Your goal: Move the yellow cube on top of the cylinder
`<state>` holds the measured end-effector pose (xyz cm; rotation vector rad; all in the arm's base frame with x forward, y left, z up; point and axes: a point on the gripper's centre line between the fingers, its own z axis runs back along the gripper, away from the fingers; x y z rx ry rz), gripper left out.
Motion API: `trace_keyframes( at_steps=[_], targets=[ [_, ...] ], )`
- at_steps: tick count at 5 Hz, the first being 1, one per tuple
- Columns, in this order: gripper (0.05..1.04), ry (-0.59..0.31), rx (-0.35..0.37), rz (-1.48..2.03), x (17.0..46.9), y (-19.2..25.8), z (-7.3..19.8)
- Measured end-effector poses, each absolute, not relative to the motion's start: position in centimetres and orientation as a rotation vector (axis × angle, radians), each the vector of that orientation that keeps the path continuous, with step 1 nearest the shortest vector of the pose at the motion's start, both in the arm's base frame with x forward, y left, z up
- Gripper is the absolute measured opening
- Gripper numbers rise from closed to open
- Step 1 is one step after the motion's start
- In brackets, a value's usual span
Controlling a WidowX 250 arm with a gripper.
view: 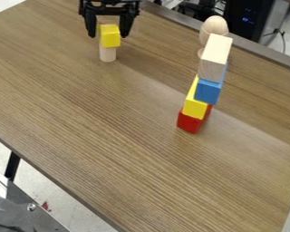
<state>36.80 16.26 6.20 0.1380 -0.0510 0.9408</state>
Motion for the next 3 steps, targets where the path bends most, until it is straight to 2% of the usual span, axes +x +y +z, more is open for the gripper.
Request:
trace_keyframes(
  at_steps=[1,2,3],
  targets=[
    [1.000,-0.040,0.116,0.943,36.6,15.8,6.3],
    [1.000,-0.086,0.032,0.909,35.8,14.6,10.6],
    [1.000,-0.183,0.051,0.899,33.2,13.9,15.1]
  ],
)
